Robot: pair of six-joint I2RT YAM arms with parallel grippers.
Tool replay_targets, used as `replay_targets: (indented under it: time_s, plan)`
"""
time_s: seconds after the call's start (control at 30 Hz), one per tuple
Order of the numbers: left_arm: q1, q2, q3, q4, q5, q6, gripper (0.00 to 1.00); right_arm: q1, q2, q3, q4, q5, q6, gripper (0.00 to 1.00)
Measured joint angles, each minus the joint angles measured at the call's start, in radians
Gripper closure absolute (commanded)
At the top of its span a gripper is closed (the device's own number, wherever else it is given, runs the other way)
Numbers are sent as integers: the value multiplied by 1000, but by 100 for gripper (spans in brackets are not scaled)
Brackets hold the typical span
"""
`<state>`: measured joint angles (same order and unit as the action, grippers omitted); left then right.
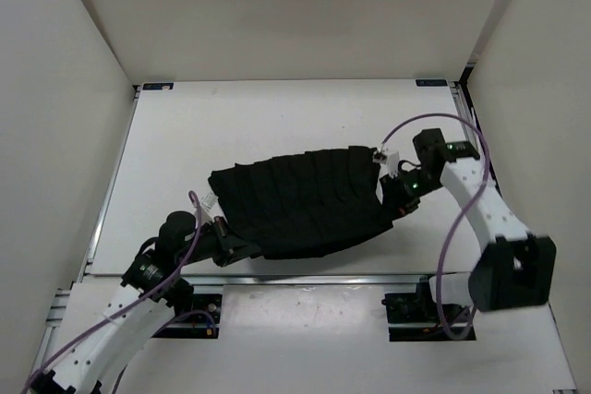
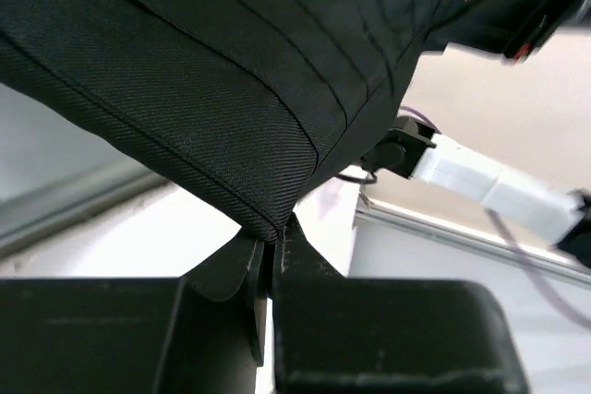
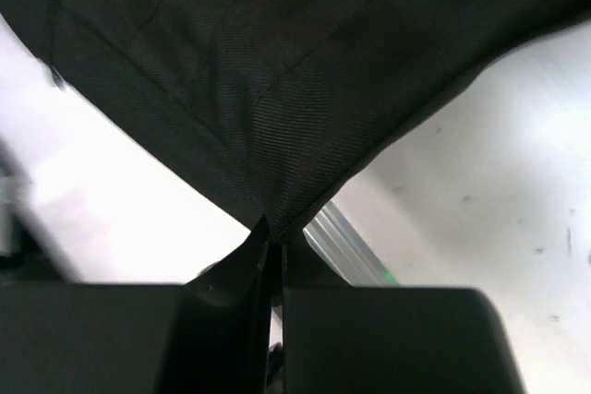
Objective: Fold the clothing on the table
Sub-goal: Fold the skirt
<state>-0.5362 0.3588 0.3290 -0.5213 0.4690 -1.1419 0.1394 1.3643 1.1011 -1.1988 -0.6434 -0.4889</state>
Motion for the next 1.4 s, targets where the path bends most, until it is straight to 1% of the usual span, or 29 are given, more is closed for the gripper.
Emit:
replay_targets:
  time_s: [0.07, 0.17, 0.23, 0.37, 0.5, 0.57, 0.67, 0.83, 0.97, 1.07, 1.13, 1.2, 1.27, 1.4]
  plan:
    - [29, -51, 0, -49, 28, 0, 100, 87, -161, -79, 59, 78, 45, 100]
    - [80, -84, 16, -90, 61, 0, 100, 235, -389, -144, 123, 196, 94, 100]
    - [119, -86, 33, -89, 87, 0, 100, 298, -480, -147, 140, 253, 121, 100]
    - [219, -88, 52, -35, 166, -27, 100, 343, -502, -140, 177, 315, 151, 100]
    - [307, -85, 52, 8, 235, -53, 100, 358, -502, -152, 229, 334, 157, 100]
    - [325, -64, 52, 43, 255, -68, 100, 343, -521, -174, 258, 329, 154, 100]
    - [318, -13, 54, 97, 259, -85, 100, 294, -536, -209, 291, 307, 143, 100]
    - [235, 43, 74, 105, 210, -82, 100, 156, -510, -221, 301, 222, 114, 100]
    - [199, 4, 74, 95, 166, -97, 100, 129, -442, -200, 245, 167, 78, 100]
    - [200, -18, 76, 61, 164, -89, 100, 27, -381, -192, 190, 51, 34, 100]
    - [206, 10, 100, 10, 167, -63, 100, -2, -366, -192, 161, 5, 14, 100]
    - [216, 63, 148, -42, 160, -23, 100, -3, -367, -185, 126, -21, 2, 100]
    - [217, 129, 213, -92, 152, 22, 100, -32, -354, -161, 89, -53, -10, 100]
    - [177, 248, 311, -138, 110, 89, 100, -93, -282, -79, 15, -110, -10, 100]
